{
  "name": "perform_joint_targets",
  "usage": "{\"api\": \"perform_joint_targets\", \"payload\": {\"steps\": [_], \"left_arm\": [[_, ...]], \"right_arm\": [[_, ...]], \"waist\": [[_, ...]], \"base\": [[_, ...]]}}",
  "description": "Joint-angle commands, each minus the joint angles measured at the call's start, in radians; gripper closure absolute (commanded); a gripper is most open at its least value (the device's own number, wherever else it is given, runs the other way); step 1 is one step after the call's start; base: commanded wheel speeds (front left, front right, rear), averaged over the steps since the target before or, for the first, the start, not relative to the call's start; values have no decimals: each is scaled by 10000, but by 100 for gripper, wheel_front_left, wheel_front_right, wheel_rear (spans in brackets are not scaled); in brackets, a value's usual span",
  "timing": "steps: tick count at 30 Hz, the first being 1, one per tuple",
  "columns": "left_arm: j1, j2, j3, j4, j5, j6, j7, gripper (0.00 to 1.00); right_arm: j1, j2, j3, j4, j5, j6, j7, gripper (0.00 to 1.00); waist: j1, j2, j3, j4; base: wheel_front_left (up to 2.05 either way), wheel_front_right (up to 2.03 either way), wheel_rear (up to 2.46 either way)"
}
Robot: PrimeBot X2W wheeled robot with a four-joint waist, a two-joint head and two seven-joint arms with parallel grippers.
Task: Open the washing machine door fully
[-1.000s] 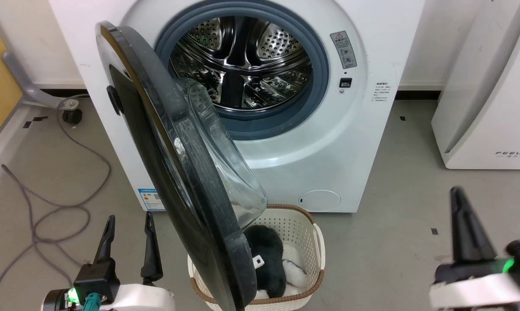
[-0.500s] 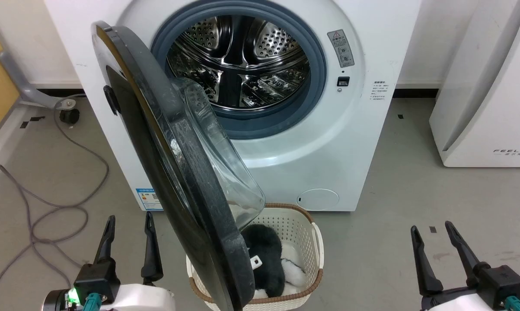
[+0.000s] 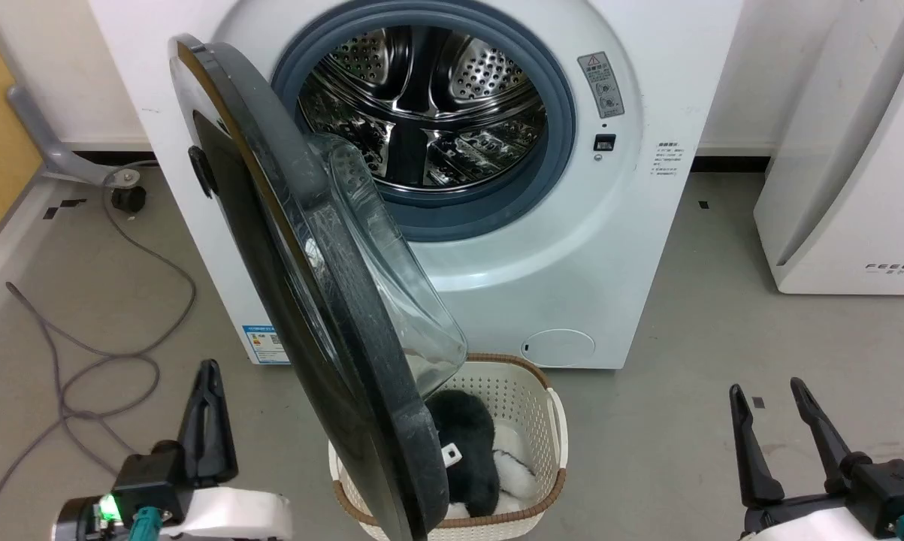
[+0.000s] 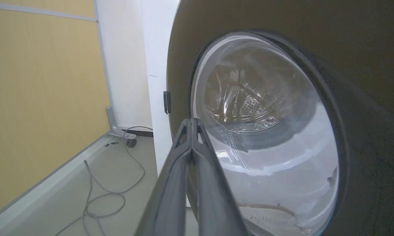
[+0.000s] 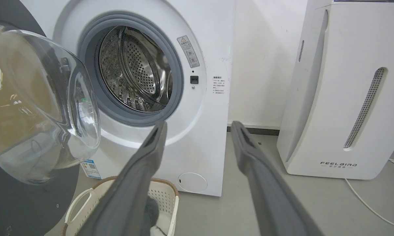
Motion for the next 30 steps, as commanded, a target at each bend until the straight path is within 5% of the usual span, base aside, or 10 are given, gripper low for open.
{"api": "perform_joint_targets", "payload": {"steps": [1,13,30], "left_arm": [[-124,14,80,-137,79,-20,-53,100],[-696,28,18,-2629,456,-256,-53,100],[-1308,17,-2631,-4327,548,-864,-53,100]], "right_arm": [[176,50,-16,-75,51,6,-43,0],[265,50,-15,-306,57,6,-43,0],[238,51,19,-323,-43,6,-43,0]], "waist": [[0,-1,-5,8],[0,-1,-55,100],[0,-1,4,105]], "base": [[0,0,0],[0,0,0],[0,0,0]]}}
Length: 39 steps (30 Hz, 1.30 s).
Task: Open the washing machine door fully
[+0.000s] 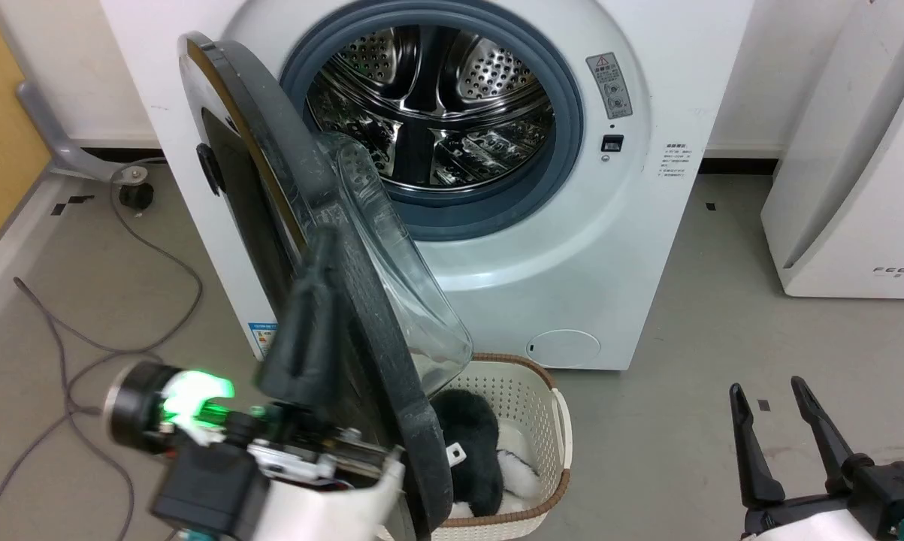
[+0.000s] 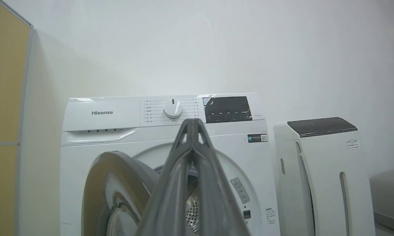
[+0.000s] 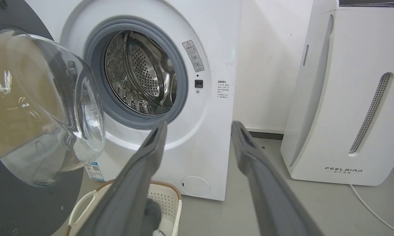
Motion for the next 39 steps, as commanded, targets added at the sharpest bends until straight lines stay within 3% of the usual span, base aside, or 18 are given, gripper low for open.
{"api": "perform_joint_targets", "payload": {"steps": [1,16,30,39], "left_arm": [[-101,17,-268,-51,49,-90,-42,100],[37,15,-2915,420,143,-557,-42,100],[550,178,-3840,1081,188,-717,-42,100],[1007,363,-4062,2423,67,-739,-42,100]], "right_arm": [[142,47,-15,-58,-58,6,-43,0],[64,47,16,-89,-65,6,-43,0],[57,47,-27,-156,-187,6,-43,0],[-25,47,33,-163,-212,6,-43,0]], "waist": [[0,-1,14,5],[0,-1,133,161],[0,-1,251,390],[0,-1,346,555]], "base": [[0,0,0],[0,0,0],[0,0,0],[0,0,0]]}}
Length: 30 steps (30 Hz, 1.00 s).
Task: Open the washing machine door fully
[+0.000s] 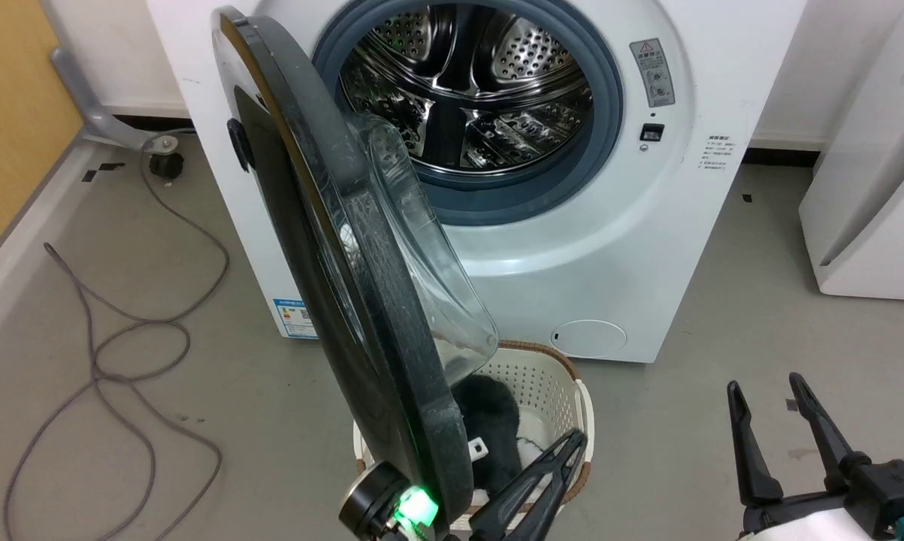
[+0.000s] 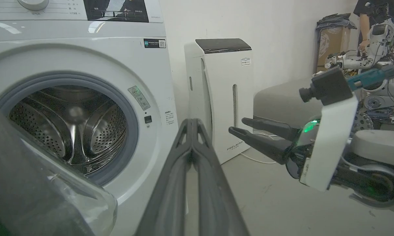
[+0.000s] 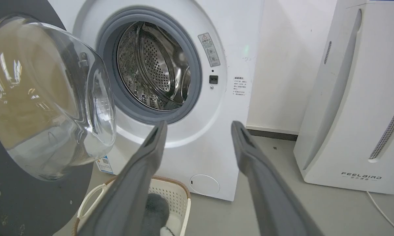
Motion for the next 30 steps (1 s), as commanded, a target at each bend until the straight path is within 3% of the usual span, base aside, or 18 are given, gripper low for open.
{"api": "perform_joint_targets", "payload": {"steps": [1,15,30], "left_arm": [[158,60,15,124,-106,8,-44,100],[495,-25,1126,1259,-510,554,-44,100],[778,-124,1443,1255,-443,435,-44,100]], "right_arm": [[-21,45,8,-53,-32,6,-43,0],[13,45,-123,10,-41,6,-44,0],[18,45,-79,85,67,6,-44,0]], "waist": [[0,0,12,-1],[0,0,147,275],[0,0,208,1782]], "base": [[0,0,0],[0,0,0],[0,0,0]]}}
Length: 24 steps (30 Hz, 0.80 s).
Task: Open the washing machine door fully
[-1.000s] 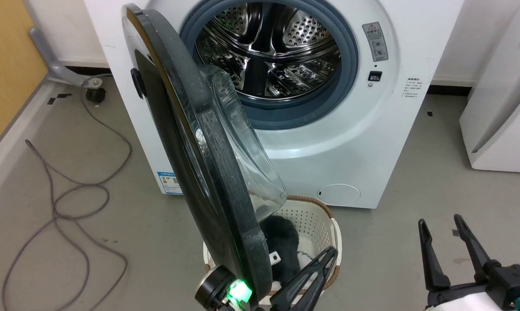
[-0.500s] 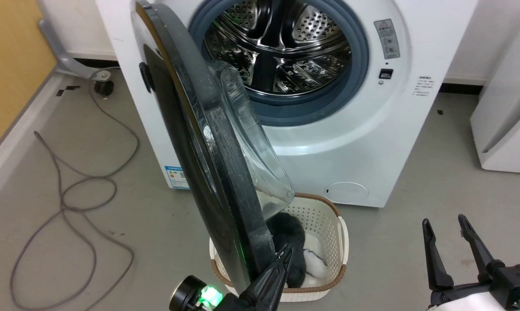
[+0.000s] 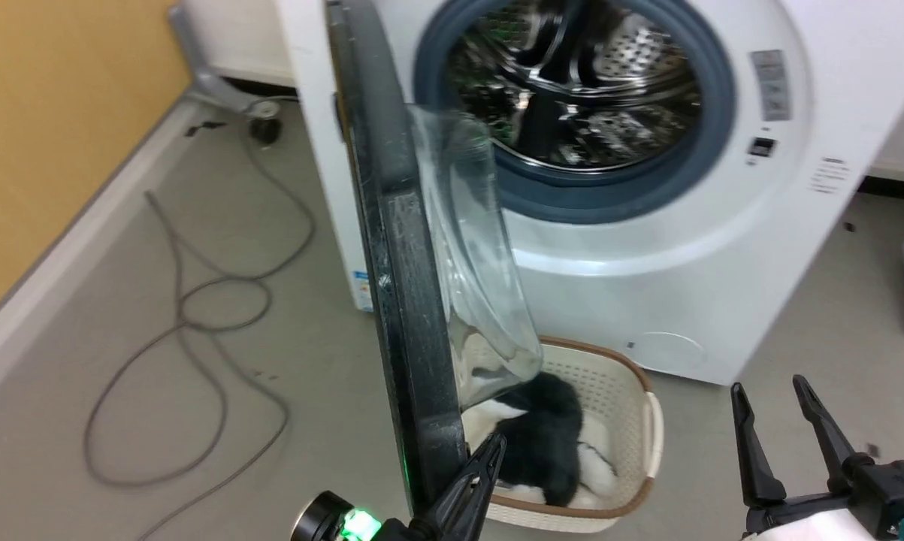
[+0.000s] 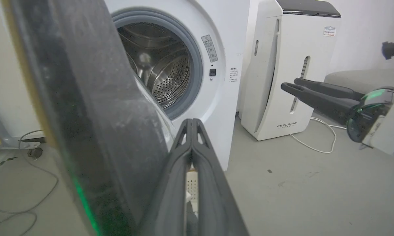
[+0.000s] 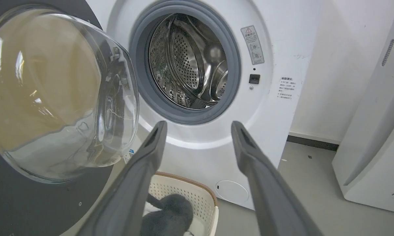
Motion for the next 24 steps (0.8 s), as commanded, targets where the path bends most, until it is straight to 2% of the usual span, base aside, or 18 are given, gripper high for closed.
{"api": "perform_joint_targets", "payload": {"steps": [1,15,24], "left_arm": [[84,-4,93,18,60,-21,-40,100],[200,57,581,23,129,-1,-40,100],[318,106,2146,-62,-432,367,-40,100]], "right_arm": [[5,41,-4,-1,60,6,-44,0],[-187,41,60,49,102,6,-44,0],[-209,41,16,30,33,6,-44,0]], "waist": [[0,0,73,359],[0,0,331,1805],[0,0,487,2219]], "base": [[0,0,0],[0,0,0],[0,0,0]]}}
